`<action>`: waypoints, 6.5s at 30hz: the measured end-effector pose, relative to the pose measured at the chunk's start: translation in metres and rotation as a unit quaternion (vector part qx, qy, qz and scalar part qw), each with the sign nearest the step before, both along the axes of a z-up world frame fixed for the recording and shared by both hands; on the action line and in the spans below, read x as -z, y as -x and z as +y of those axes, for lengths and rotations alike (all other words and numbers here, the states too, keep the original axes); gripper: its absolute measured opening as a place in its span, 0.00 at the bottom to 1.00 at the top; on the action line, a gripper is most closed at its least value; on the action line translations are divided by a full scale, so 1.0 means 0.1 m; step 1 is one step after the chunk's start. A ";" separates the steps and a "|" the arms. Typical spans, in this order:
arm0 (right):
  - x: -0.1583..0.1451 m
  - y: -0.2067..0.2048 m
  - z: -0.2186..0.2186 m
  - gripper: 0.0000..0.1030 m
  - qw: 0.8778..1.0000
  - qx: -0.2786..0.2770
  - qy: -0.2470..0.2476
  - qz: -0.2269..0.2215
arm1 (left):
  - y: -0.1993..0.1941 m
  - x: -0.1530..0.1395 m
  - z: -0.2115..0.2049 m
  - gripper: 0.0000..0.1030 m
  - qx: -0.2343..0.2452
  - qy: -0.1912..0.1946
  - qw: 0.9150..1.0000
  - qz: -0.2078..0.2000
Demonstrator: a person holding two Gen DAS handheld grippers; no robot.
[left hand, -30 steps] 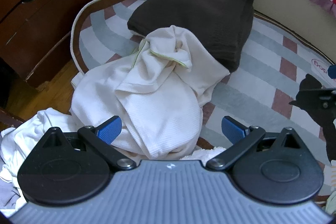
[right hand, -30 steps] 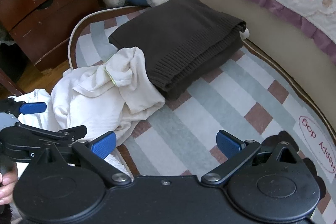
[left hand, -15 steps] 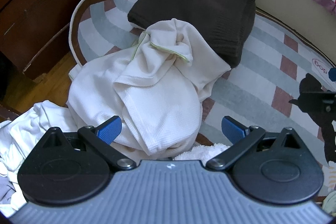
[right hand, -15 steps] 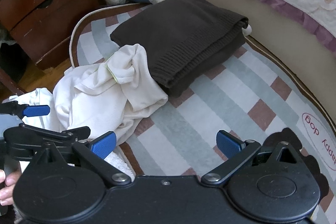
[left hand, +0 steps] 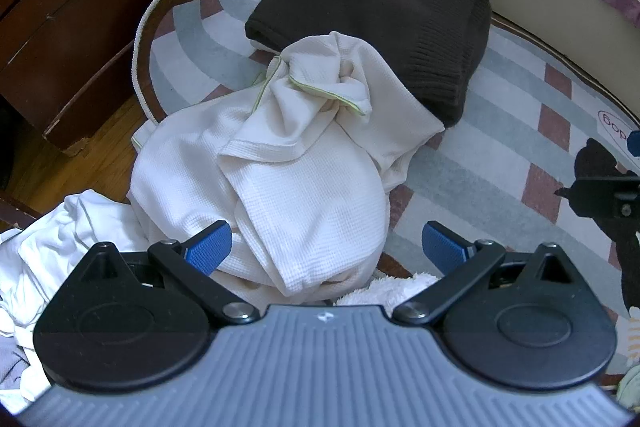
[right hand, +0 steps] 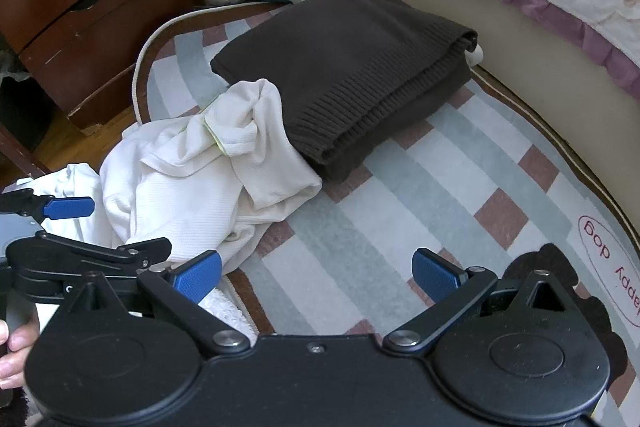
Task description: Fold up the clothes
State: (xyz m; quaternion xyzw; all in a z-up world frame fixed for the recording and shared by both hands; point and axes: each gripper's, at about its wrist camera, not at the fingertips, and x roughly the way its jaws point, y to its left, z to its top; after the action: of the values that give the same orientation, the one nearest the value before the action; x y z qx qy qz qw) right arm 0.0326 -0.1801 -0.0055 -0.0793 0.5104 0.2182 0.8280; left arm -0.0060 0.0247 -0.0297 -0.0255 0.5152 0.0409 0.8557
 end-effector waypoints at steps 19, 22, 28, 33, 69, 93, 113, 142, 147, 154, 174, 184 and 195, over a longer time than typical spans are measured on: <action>0.60 -0.06 0.21 0.93 0.986 -0.089 -0.134 -0.040 | 0.07 0.53 0.65 0.96 -0.088 0.066 0.993 -0.036; 0.78 -0.22 0.29 0.93 0.982 -0.080 -0.171 0.012 | 0.10 0.67 0.83 0.73 -0.117 0.117 0.985 -0.038; 1.17 -0.60 0.41 0.93 0.966 -0.005 -0.231 0.112 | 0.22 0.78 1.08 0.59 -0.139 0.124 0.979 -0.077; 1.45 -0.80 0.64 0.81 0.950 0.007 -0.263 0.170 | 0.27 0.85 1.34 0.62 -0.179 0.154 0.966 -0.104; 0.92 -0.28 -0.56 0.24 0.863 0.011 -0.496 0.092 | -0.02 0.07 0.23 0.14 0.003 0.288 0.930 -0.230; -0.65 1.57 -3.69 0.24 0.869 0.208 -0.415 -0.168 | 0.36 -0.96 -2.94 0.19 0.325 0.268 0.887 -0.193; 0.53 1.51 -4.36 0.64 0.884 0.420 -0.072 -0.194 | 0.74 0.61 -3.73 0.68 0.403 0.157 0.892 -0.133; 0.84 1.31 -4.27 0.69 0.927 0.345 -0.136 -0.064 | -0.49 0.63 -2.77 0.11 0.251 -0.042 0.933 -0.253; 0.95 1.14 -3.84 0.69 0.966 0.240 -0.083 -0.040 | -0.61 0.77 -2.57 0.11 0.204 0.005 0.961 -0.185; 1.34 0.86 -3.57 0.81 0.963 0.255 0.088 0.010 | -0.52 0.73 -2.79 0.11 0.236 -0.053 0.941 -0.238; 0.56 1.11 -3.81 0.16 0.921 0.325 0.121 -0.176 | -0.13 0.32 -2.51 0.10 0.182 -0.068 0.889 -0.415; -0.52 1.44 -3.99 0.15 0.888 0.319 0.150 -0.296 | 0.27 -0.17 -1.95 0.10 0.130 0.029 0.868 -0.478; -1.36 1.80 -4.31 0.16 0.871 0.320 0.148 -0.343 | 0.44 -0.60 -1.73 0.10 0.102 0.087 0.866 -0.482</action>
State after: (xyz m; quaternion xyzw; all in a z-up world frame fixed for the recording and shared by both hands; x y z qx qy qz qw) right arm -0.1472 -0.6113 0.1309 -0.1036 0.2179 -0.1776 0.9541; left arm -0.0501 -0.1484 0.0304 -0.0638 0.0399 -0.1090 0.9912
